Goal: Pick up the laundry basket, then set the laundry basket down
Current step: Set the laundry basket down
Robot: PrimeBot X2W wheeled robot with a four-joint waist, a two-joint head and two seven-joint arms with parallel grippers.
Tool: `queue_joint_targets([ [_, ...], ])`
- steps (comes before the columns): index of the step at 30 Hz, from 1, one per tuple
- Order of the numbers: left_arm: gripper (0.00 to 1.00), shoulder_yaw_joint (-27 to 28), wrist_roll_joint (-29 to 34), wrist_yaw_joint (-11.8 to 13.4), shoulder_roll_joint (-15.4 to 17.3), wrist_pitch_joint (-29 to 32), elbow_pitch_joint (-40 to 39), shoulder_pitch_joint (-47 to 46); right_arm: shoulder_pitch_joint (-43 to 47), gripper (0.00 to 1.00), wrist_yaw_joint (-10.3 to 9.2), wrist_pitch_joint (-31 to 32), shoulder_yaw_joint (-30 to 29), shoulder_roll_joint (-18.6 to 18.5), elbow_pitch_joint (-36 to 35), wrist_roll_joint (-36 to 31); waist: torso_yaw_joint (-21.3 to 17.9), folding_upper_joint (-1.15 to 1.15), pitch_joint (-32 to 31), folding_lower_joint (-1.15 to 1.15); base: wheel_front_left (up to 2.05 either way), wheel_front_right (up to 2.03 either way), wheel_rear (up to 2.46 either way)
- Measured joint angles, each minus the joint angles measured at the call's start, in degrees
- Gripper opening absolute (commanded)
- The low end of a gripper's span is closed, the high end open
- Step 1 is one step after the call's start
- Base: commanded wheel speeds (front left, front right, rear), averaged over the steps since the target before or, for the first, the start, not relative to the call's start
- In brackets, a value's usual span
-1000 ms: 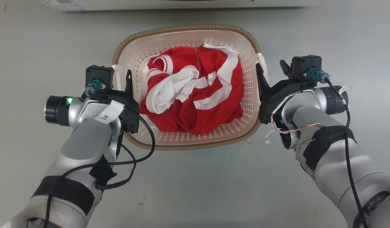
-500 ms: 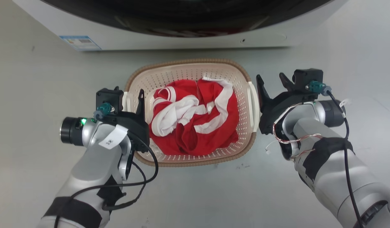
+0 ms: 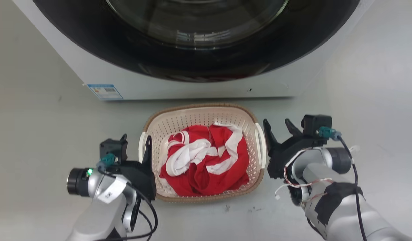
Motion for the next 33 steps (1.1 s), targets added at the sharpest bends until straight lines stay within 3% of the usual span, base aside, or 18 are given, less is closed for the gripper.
queue_joint_targets([
  [16, 1.00, 4.5, 5.2, 0.5, 2.4, 0.0, -13.1, 15.5, 14.3, 1.00, -1.64, 0.0, -7.2, -1.6, -8.8, -4.6, -0.7, -0.01, -12.1, 0.01, 0.00, 0.00, 0.00],
  [33, 1.00, 12.3, 12.1, 0.5, 2.1, 0.0, -25.1, 33.3, 31.3, 1.00, -2.78, 0.0, -13.9, -5.1, -22.6, -13.9, -0.5, 0.00, -22.9, 0.00, 0.00, 0.00, 0.00],
])
